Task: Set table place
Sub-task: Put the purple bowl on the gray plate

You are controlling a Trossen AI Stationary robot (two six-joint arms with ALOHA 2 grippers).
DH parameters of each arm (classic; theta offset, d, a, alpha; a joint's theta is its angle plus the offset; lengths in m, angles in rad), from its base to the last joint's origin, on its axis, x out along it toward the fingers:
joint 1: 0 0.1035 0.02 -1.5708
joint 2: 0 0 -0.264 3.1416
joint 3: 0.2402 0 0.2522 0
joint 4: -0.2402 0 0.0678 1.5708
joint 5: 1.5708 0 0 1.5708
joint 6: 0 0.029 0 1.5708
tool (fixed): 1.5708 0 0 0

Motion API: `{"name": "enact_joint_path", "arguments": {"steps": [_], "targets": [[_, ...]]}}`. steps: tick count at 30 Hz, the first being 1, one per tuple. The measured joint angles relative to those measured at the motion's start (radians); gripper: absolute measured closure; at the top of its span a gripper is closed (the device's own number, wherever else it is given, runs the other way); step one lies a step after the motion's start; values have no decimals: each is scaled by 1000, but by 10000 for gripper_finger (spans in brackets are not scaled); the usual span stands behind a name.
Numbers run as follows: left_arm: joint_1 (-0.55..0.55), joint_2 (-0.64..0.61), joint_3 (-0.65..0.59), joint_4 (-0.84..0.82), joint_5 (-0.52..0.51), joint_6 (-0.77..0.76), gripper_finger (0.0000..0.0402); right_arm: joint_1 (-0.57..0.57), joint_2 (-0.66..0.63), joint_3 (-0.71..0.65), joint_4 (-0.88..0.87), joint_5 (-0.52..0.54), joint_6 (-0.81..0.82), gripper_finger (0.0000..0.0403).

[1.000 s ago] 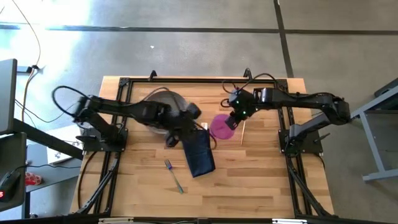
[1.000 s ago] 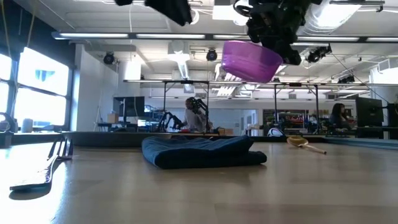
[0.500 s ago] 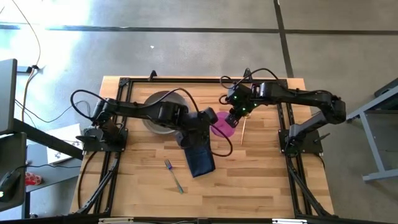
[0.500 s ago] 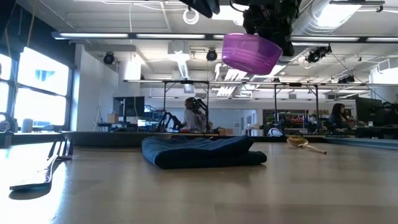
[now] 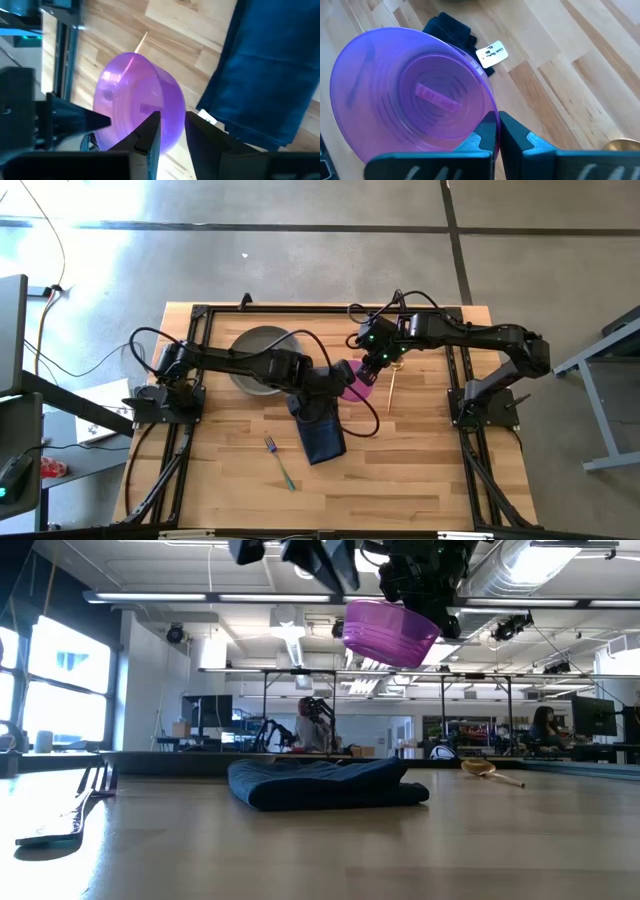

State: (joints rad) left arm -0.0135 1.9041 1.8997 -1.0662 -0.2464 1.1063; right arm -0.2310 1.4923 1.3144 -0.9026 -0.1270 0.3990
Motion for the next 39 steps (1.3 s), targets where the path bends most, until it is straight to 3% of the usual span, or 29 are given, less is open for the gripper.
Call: {"name": "enact_joint_path", "arguments": {"steps": [11,26,31,36,39], "targets": [[0,14,0,-19,-56,14,234,3,40,0,86,-18,5,403],[19,54,-8,-107,-60,14,233,4,60,-2,153,-38,-6,403],[5,63,-6,-110,-96,14,274,4,60,-3,143,-35,-5,403],[0,66,24,-131,-94,9,378,5,56,1,147,-43,-10,403],[0,68,33,-129,-90,-18,384,4,55,2,147,-43,-8,403]]}}
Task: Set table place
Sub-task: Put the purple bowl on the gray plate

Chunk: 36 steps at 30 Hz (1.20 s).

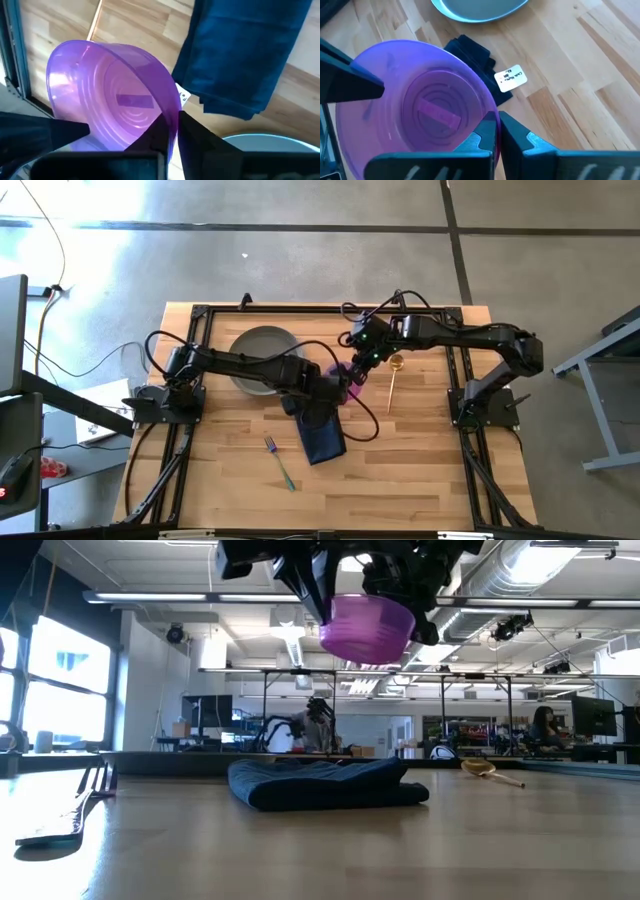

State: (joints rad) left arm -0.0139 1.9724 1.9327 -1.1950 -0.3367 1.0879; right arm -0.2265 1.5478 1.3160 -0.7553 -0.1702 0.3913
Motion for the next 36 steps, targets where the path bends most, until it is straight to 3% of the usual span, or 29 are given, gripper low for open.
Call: {"name": "enact_joint_path", "arguments": {"steps": [8,15,23,30,36], "targets": [[0,0,2,-20,-11,-57,398,-1,-3,12,-11,-13,-37,388],[1,-6,7,-21,-8,-82,401,0,-1,115,-102,-11,-63,317],[2,-6,21,1,9,-113,401,23,-3,249,-287,145,-104,250],[2,-5,21,-56,16,-162,401,25,-5,310,-389,178,-115,241],[1,-5,20,-97,13,-213,401,25,-50,316,-506,277,-128,242]]}}
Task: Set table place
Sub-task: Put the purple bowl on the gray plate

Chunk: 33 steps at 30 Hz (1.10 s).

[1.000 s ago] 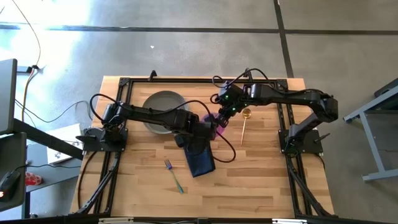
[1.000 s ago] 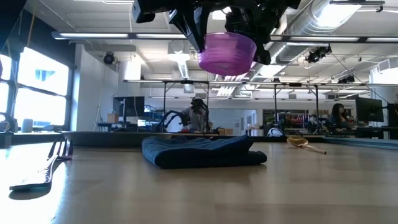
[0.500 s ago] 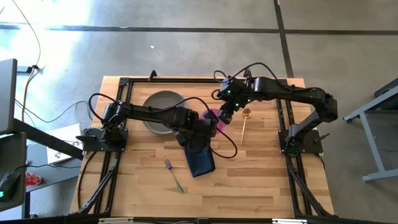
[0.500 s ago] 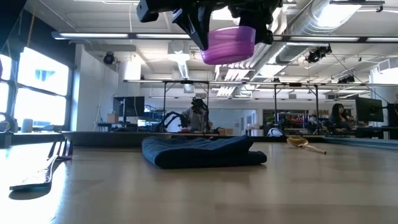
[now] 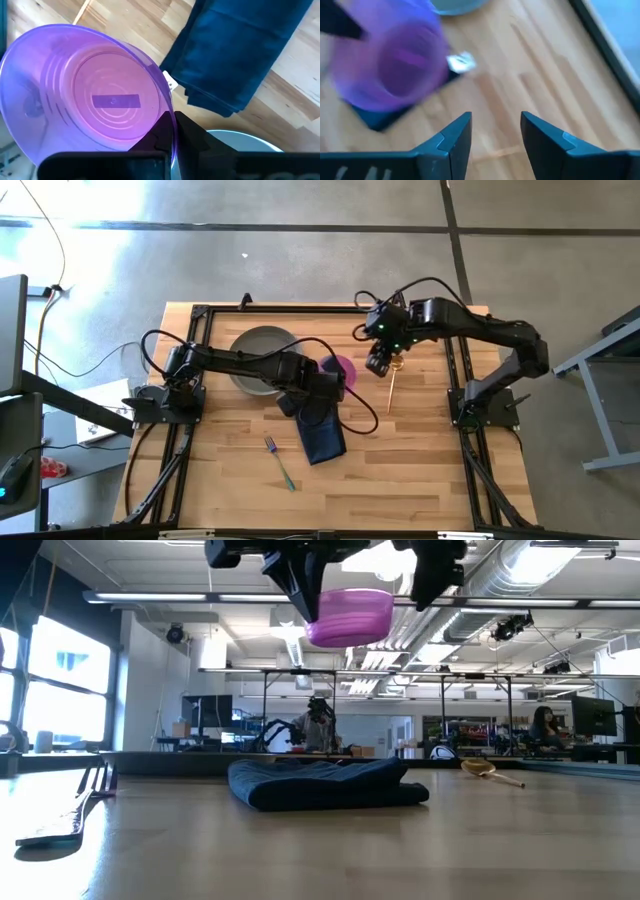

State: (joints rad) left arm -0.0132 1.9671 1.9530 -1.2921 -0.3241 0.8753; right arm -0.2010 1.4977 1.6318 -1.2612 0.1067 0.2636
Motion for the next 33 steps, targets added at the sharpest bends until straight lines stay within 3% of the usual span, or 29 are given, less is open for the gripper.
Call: {"name": "enact_joint_path", "arguments": {"steps": [5,11,15,20,26,33], "targets": [[0,0,0,-50,43,-76,401,-9,-66,0,-159,127,84,242],[8,-18,-5,-73,69,-146,401,-5,-192,0,-224,211,212,242],[33,-92,-88,-86,68,-200,401,15,-276,0,-244,249,291,242],[109,-296,-343,7,65,-307,401,56,-350,0,-274,307,376,242],[287,-527,-732,205,63,-460,401,79,-377,-57,-257,353,438,242],[449,-576,-1006,377,173,-503,401,79,-371,-213,-104,331,455,242]]}}
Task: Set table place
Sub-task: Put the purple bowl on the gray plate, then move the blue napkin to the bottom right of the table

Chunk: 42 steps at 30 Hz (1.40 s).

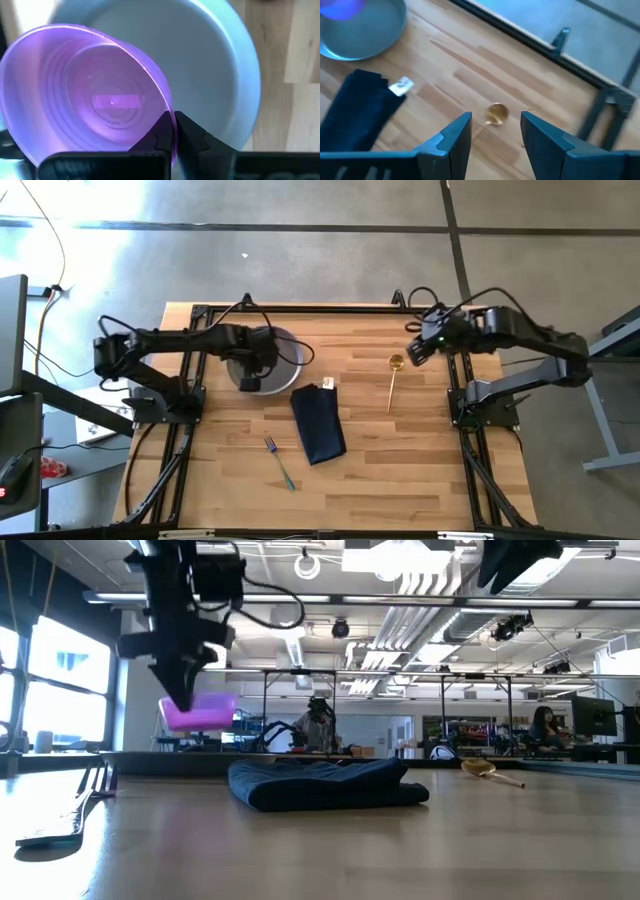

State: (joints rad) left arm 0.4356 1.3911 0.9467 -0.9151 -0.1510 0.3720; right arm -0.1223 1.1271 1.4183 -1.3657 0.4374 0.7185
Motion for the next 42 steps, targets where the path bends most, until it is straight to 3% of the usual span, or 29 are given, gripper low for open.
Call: {"name": "enact_joint_path", "arguments": {"steps": [10,27,33,42], "targets": [[42,10,-121,184,65,6,401,0,0,-222,328,-90,3,242],[42,131,-121,168,53,16,396,-1,0,-257,398,-98,8,242],[42,132,-121,168,74,-2,360,-1,0,-257,398,-113,-2,242],[42,133,-41,72,120,-3,260,-1,0,-257,398,-115,-12,242]]}}
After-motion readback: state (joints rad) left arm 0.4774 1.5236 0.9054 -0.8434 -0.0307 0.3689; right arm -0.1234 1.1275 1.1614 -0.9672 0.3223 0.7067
